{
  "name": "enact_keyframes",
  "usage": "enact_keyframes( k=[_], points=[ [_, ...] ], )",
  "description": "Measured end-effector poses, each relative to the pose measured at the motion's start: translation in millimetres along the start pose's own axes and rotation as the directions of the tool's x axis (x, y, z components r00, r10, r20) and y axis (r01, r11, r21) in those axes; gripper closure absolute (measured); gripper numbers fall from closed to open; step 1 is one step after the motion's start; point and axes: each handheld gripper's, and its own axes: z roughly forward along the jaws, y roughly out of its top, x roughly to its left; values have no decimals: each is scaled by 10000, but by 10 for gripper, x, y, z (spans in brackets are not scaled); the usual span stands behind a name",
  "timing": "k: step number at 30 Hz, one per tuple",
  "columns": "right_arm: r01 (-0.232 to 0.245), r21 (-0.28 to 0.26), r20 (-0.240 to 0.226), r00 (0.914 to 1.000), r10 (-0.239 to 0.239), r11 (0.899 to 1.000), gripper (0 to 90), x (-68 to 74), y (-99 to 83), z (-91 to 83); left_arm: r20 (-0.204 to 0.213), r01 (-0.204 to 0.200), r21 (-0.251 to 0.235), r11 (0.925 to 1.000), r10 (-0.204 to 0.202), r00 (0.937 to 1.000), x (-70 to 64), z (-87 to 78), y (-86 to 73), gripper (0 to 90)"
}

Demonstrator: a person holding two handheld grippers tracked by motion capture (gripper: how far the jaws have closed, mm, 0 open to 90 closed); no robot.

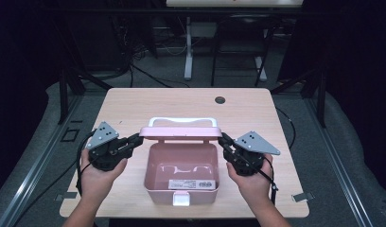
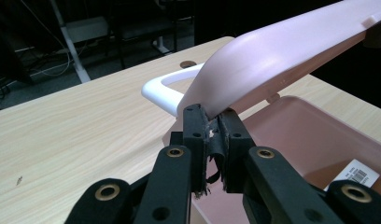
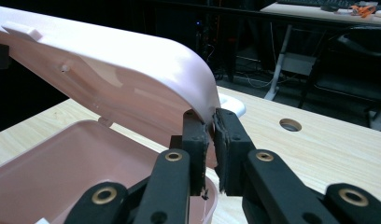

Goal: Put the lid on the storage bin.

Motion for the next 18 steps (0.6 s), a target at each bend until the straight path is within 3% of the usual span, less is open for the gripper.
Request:
enact_keyframes(
  k=[18],
  points=[
    [-169,98,-207,9996,171,9998,804,15,-47,-37,63,-52,90,9999,51,10000,-28,-31,-51,825]
  ],
)
